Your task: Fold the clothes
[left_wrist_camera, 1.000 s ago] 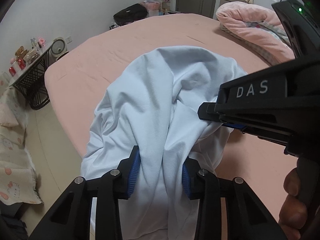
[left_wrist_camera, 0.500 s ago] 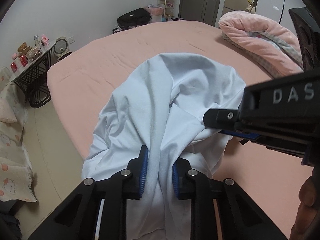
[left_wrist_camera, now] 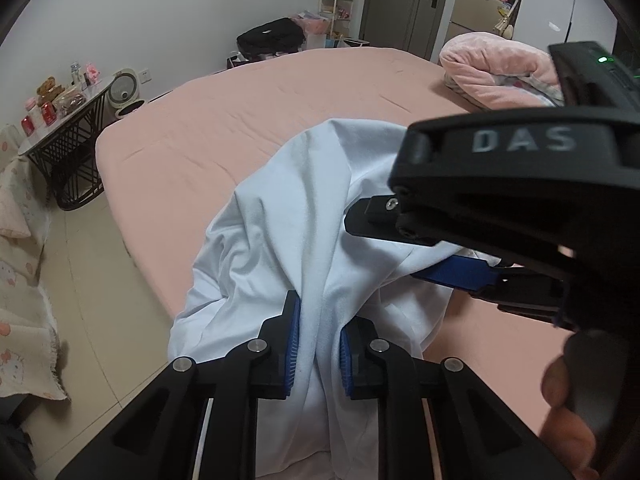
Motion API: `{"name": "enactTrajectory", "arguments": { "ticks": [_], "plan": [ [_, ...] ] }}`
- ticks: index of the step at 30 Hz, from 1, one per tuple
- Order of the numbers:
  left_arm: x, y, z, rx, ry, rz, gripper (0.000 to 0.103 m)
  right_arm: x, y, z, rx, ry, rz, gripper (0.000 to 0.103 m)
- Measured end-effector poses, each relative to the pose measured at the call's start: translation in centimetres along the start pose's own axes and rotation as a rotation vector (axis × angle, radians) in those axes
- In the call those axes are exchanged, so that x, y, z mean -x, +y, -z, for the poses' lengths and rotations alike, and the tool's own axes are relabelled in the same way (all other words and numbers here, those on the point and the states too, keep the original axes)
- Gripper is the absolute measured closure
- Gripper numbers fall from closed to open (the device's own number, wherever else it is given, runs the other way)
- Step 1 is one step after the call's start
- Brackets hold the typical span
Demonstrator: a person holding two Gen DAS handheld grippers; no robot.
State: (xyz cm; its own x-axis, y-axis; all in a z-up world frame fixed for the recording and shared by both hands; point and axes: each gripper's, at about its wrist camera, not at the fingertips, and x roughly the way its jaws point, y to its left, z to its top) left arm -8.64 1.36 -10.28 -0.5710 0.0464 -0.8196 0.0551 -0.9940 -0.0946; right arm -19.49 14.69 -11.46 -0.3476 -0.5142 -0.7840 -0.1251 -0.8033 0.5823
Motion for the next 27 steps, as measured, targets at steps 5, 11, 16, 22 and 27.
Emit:
{"name": "enactTrajectory", "arguments": {
  "ticks": [5,11,16,22,27],
  "plan": [
    [0.0,0.0,0.0,-0.001,0.004,-0.003,0.088,-1.3,-0.5,-0.6,-0.029,0.008,-0.005,0.050],
    [-0.1,0.0,0.0,-0.011,0.010,-0.007,0.089,-1.6,-0.1,-0.5,0.011,-0.001,0.044,0.073],
    [0.0,-0.2,0.0,-0.023,0.012,-0.007,0.089,-1.4,0.2,-0.3,0.061,-0.018,0.082,0.088],
    [0.2,-0.4,-0.1,-0.038,0.008,-0.001,0.089,-0.4,1.3,0.4,0.110,-0.101,0.096,0.092],
    [0.8,-0.9,-0.1,-0.052,-0.009,0.019,0.089,0.5,2.2,0.9,0.150,-0.171,0.107,0.094]
  ]
}}
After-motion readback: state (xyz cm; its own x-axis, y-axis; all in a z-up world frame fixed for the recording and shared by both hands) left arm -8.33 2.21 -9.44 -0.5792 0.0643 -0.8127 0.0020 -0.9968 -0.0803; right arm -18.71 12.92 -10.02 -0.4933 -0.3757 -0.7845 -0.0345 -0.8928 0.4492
